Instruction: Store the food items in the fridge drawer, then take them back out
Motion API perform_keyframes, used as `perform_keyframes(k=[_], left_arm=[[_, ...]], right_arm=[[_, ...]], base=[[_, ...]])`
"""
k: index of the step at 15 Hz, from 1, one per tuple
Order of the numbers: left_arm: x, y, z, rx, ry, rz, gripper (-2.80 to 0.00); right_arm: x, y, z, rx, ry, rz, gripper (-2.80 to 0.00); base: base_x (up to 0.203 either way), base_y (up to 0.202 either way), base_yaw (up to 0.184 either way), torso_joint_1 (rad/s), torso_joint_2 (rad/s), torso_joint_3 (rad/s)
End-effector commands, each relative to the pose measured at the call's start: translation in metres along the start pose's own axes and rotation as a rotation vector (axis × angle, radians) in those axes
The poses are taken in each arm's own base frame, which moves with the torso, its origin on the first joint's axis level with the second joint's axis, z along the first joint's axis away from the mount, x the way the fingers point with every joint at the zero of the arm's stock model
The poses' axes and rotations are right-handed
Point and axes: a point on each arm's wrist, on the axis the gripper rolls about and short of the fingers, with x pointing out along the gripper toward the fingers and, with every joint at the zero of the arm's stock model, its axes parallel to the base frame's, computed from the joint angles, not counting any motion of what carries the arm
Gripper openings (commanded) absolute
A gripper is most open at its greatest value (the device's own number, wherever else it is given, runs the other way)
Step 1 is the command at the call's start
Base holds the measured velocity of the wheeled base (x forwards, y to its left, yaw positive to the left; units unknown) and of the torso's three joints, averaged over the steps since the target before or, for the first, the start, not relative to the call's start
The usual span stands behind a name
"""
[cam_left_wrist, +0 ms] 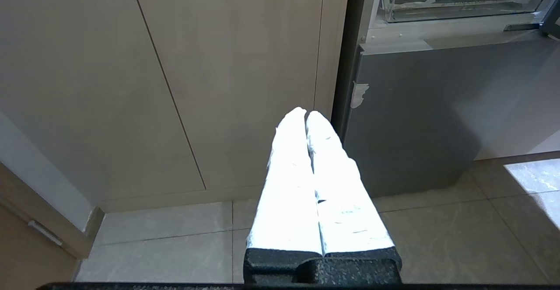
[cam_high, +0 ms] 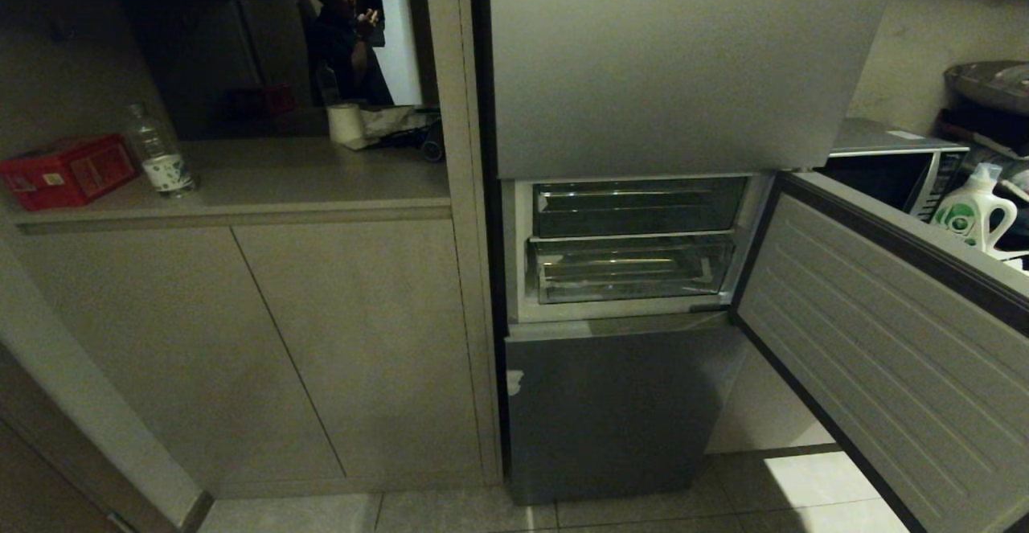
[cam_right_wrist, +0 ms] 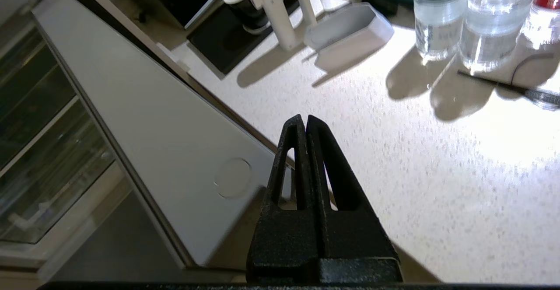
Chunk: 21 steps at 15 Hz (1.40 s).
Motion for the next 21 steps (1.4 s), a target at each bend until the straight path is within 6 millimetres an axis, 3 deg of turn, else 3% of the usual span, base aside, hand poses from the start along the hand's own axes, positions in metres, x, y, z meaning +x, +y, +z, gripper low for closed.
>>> perform_keyframes(k=[1, 6, 10, 14, 21], left_arm=[[0.000, 0.000, 0.000, 0.000, 0.001, 0.000, -2.80], [0.000, 0.000, 0.000, 0.000, 0.001, 0.000, -2.80], [0.000, 0.000, 0.000, 0.000, 0.001, 0.000, -2.80], [0.000, 0.000, 0.000, 0.000, 0.001, 0.000, -2.80], [0.000, 0.000, 0.000, 0.000, 0.001, 0.000, -2.80]], right_arm=[[0.008, -0.009, -0.007, 0.035, 0.044, 0.010, -2.80], [0.024, -0.018, -0.021, 0.106, 0.157, 0.165, -2.80], [0.013, -0.009, -0.024, 0.094, 0.150, 0.210, -2.80], [0.008, 0.011, -0.032, 0.076, 0.187, 0.304, -2.80], [0.002, 0.062, -0.086, 0.127, 0.489, 0.521, -2.80]], base=[[0.000, 0.000, 0.000, 0.000, 0.00, 0.000], [0.000, 0.000, 0.000, 0.000, 0.00, 0.000], [0.000, 0.000, 0.000, 0.000, 0.00, 0.000], [0.000, 0.000, 0.000, 0.000, 0.00, 0.000], [0.000, 0.000, 0.000, 0.000, 0.00, 0.000]])
